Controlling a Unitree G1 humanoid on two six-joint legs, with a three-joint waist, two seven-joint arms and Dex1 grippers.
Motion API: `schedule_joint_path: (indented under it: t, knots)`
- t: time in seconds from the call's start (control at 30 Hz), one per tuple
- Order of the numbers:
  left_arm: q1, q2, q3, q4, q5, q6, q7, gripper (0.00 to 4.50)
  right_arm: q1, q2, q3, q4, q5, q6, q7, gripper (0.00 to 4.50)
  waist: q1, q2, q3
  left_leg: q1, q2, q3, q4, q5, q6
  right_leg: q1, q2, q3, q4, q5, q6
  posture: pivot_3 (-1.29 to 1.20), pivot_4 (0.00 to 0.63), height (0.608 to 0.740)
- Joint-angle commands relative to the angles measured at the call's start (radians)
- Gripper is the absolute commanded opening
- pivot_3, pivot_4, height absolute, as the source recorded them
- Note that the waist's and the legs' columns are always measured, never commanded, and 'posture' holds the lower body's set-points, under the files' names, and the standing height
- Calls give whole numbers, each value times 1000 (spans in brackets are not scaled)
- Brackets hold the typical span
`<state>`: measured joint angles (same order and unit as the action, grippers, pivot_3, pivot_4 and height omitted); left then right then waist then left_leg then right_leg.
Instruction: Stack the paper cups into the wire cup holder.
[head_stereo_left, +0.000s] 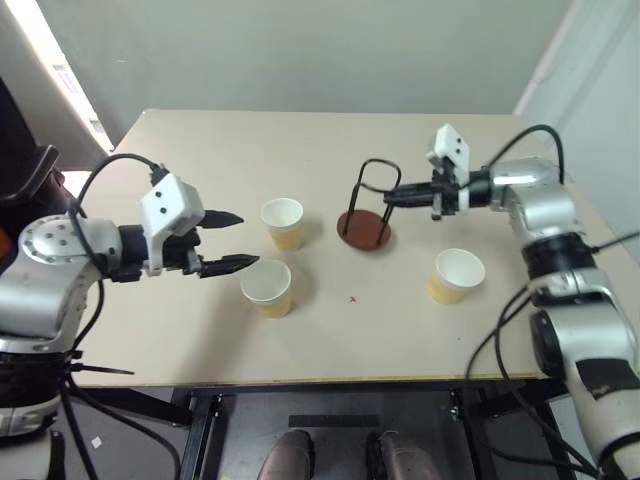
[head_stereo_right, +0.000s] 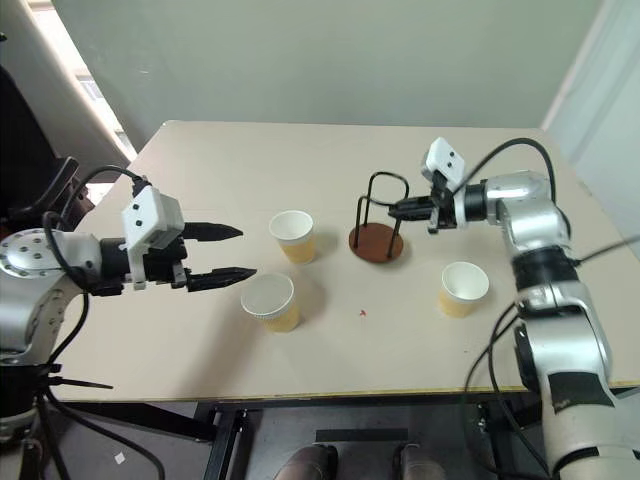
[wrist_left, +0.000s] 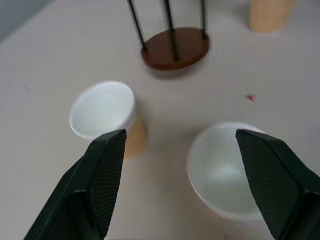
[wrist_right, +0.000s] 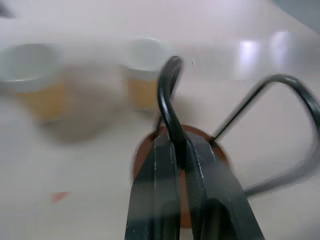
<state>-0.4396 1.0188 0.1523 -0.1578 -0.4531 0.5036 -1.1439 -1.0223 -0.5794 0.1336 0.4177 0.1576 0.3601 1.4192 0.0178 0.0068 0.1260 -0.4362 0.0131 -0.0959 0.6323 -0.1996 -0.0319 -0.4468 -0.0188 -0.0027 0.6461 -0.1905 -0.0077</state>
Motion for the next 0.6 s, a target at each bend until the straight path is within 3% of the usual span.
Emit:
schedule_joint_path:
  t: [0.03, 0.2, 0.5, 0.53, 0.6]
  knots:
    - [-4, 9, 19, -10, -13, -17, -21, 3766, 96, -60, 43, -308, 71, 97, 76, 42, -1, 0, 0, 0, 0, 0, 0, 0, -1, 0, 0, 0, 0, 0, 0, 0, 150, 740]
    - [-13, 5, -9, -48, -54, 8, -77, 3766, 159, -78, 81, -396, 67, 104, 58, 42, -7, 0, 0, 1, 0, 0, 1, 0, 7, 1, 0, 1, 0, 2, 4, 0, 150, 740]
    - [-32, 3, -36, -50, -62, 24, -80, 3766, 152, -40, 104, -335, 66, 32, 48, 42, -10, 0, 0, 3, 0, 0, 0, 10, 10, 1, 0, 2, 0, 5, -7, 0, 150, 740]
    - [-32, 1, -38, -51, -61, 25, -76, 3766, 148, -34, 108, -329, 68, 30, 48, 586, -10, 0, 0, 3, 0, 0, 0, 10, 10, 2, 0, 1, 0, 5, -7, 0, 150, 740]
    - [-32, -2, -41, -52, -61, 28, -70, 3766, 145, -28, 120, -322, 60, 22, 49, 1098, -10, 0, 0, 3, 0, 0, 0, 10, 10, 1, 0, 1, 0, 5, -7, 0, 150, 740]
